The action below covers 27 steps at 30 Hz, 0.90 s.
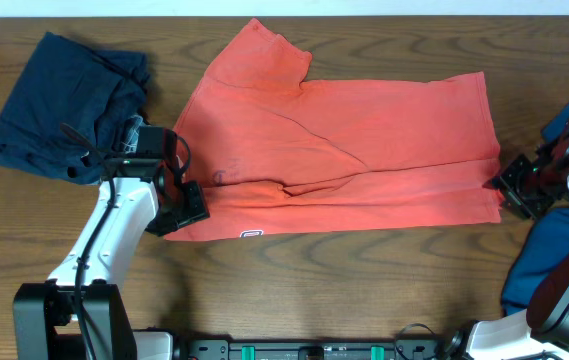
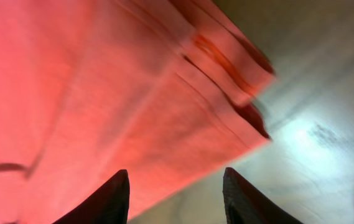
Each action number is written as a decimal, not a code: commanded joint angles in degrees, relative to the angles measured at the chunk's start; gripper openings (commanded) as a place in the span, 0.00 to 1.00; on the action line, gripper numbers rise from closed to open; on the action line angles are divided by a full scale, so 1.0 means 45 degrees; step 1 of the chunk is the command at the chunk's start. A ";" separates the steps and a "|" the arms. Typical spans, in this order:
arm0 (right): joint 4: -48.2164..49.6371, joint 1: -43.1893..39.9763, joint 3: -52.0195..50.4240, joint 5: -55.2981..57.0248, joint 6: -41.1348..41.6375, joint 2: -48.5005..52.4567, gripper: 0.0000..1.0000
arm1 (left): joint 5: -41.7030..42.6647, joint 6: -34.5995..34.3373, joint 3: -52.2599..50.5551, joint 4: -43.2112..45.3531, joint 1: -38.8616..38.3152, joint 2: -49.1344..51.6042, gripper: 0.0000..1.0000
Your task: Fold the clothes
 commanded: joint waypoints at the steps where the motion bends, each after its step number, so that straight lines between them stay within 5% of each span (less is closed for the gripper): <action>1: -0.0199 -0.0019 -0.0219 0.1107 -0.0282 0.0068 0.53 | 0.0170 0.0495 0.0034 -0.0102 0.0049 0.0049 0.56; 15: 0.1307 -0.0899 -0.2147 0.0330 -0.0840 0.0068 0.61 | -0.2098 0.0505 -0.1797 0.2448 0.0053 0.0073 0.57; 22: 0.1447 -0.0899 -0.2157 0.0010 -0.0792 0.0068 0.61 | -0.1423 0.0500 -0.1797 0.4056 0.0053 0.0073 0.19; 27: 0.1598 -0.0899 -0.2157 0.0010 -0.0539 0.0068 0.61 | -0.1418 0.0704 -0.1797 0.5552 0.0044 0.0083 0.12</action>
